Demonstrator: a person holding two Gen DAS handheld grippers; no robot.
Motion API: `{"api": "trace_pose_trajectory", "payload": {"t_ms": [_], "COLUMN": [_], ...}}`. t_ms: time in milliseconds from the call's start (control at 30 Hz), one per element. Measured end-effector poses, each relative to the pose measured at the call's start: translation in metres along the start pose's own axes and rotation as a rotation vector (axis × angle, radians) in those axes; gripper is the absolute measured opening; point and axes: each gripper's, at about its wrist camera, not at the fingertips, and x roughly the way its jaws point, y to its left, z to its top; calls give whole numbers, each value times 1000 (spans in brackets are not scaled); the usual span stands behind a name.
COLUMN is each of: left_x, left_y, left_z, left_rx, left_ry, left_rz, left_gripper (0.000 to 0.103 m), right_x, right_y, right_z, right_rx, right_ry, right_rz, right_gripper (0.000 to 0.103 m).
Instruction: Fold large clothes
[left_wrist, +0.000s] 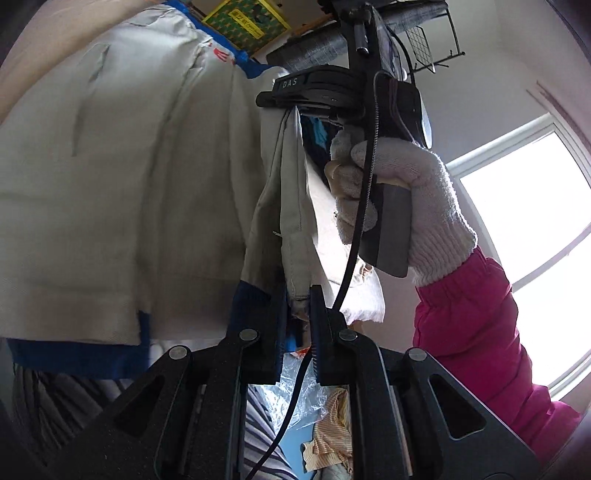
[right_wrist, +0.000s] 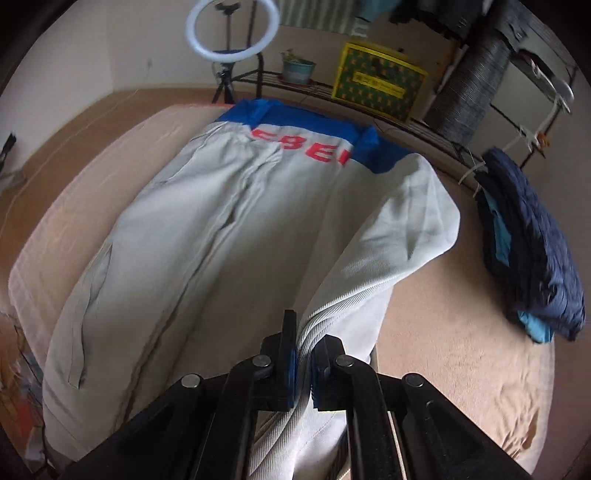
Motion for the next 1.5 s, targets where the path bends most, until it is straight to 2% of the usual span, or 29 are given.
{"api": "trace_pose_trajectory", "payload": {"t_ms": [200,300,367,433,467,500,600,733,867,1033,1133,1200,1300,1367,1433,1500], "left_x": [-24,-31,-33,-33,-33,-33,-32,-37,-44,-53,-71,-83,-100,-110,-122,-135], "left_y": [39,49,51,49,47,45,35,22,15,-2,-2,-1,3,6,11,16], "left_z": [-7,-6,-7,-7,-7,-7,-5,-3,-3,-4,-11,-10,0,7,8,13], "left_rx": [-90,-120,-123,-113,-101,-91,-61,2,33,117,136,141,129,123,115,107], "left_ry": [-6,-11,-11,-7,-6,-6,-2,-3,16,17,-12,-37,-83,-115,-147,-181], "left_rz": [47,50,54,58,63,68,84,112,126,174,199,224,253,274,274,285], "left_gripper": [10,10,10,10,10,10,10,10,10,10,10,10,10,10,10,10], "right_x": [36,53,53,45,36,26,-4,-42,-65,-59,-49,-41,-42,-48,-59,-67], "right_y": [87,102,101,97,92,85,63,17,-7,15,38,42,38,31,21,7], "right_z": [10,6,5,5,4,1,-12,-51,-107,-150,-172,-184,-182,-178,-172,-158], "right_rx": [-192,-222,-207,-192,-177,-159,-99,62,144,108,-13,-44,-23,8,36,76], "right_ry": [65,98,95,79,61,44,-11,-75,-98,-47,-1,1,-1,-7,-50,-96], "right_rz": [-52,-82,-62,16,103,185,367,469,489,514,401,352,365,424,463,456], "right_gripper": [4,5,10,21,34,37,41,41,39,35,35,35,35,35,35,35]}}
